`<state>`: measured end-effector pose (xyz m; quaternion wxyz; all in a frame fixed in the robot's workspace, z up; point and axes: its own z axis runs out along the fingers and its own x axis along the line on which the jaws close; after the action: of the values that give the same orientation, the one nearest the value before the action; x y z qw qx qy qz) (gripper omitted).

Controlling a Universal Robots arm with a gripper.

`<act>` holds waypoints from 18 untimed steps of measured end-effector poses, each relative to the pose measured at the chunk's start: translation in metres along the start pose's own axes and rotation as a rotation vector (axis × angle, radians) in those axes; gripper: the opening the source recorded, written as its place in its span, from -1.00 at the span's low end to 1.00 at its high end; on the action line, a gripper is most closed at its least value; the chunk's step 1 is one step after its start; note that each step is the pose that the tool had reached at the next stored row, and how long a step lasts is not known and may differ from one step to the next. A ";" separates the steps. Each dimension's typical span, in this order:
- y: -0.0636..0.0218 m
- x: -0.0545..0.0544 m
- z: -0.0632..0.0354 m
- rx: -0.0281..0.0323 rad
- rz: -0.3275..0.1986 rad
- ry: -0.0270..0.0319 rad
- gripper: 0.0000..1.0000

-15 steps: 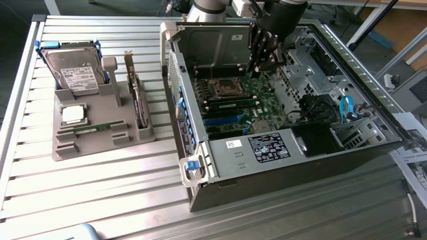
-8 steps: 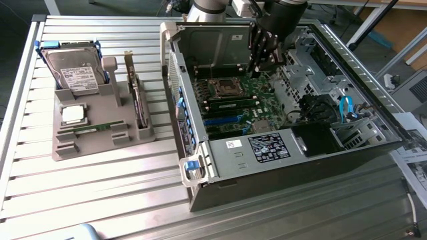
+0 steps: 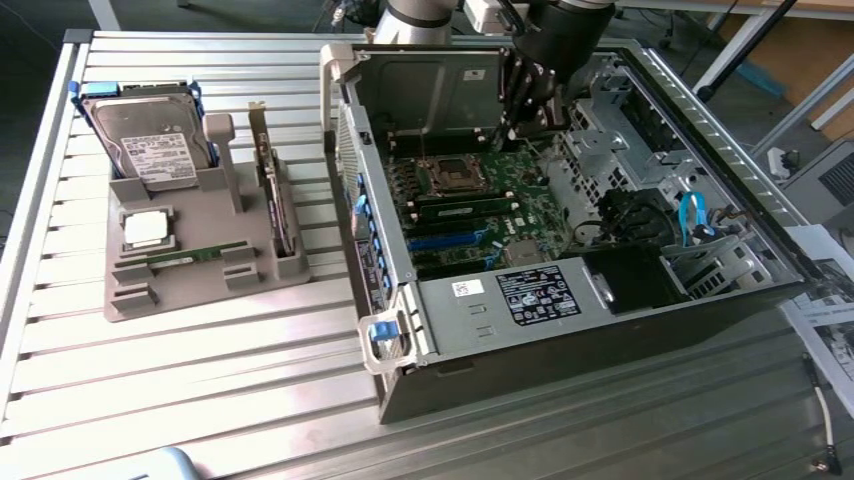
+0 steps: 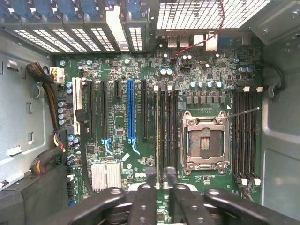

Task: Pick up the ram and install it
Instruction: 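Press down the ram until it locks into place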

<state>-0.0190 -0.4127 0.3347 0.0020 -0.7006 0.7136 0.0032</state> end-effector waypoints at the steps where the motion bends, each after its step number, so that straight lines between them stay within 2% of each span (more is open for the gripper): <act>1: 0.0000 0.000 0.0000 0.0000 0.000 0.0000 -0.78; 10: -0.0016 0.000 0.0000 0.0000 0.000 0.0000 -0.79; 18: -0.0259 -0.001 -0.0001 -0.0012 0.000 0.0001 -0.79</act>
<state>0.0069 -0.4127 0.3348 0.0015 -0.7006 0.7136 0.0036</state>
